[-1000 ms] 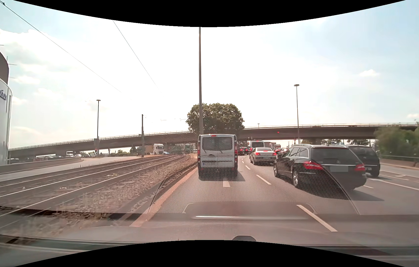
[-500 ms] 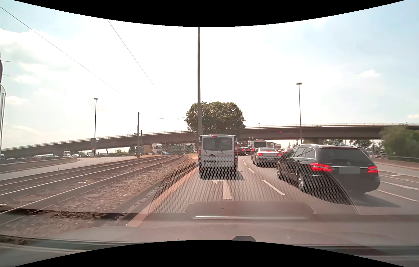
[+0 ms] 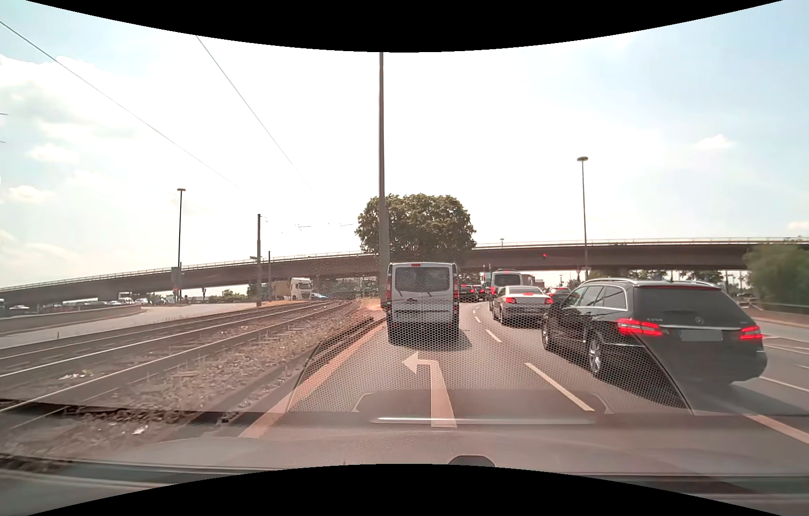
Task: Follow the waypoints while adhering to traffic rules and regulations
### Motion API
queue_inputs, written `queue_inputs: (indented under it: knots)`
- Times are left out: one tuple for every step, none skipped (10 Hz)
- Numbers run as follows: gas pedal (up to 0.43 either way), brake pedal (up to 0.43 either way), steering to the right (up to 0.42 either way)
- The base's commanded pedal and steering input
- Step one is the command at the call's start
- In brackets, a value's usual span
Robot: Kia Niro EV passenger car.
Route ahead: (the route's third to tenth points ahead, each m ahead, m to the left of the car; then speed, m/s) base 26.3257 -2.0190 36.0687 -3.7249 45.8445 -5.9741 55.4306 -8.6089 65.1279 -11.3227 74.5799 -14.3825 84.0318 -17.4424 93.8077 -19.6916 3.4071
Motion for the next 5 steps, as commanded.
queue_inputs:
  knots:
    - [0.000, 0.000, -0.010]
    - [0.000, 0.000, -0.010]
    - [0.000, 0.000, -0.011]
    - [0.000, 0.000, -0.012]
    - [0.000, 0.000, -0.013]
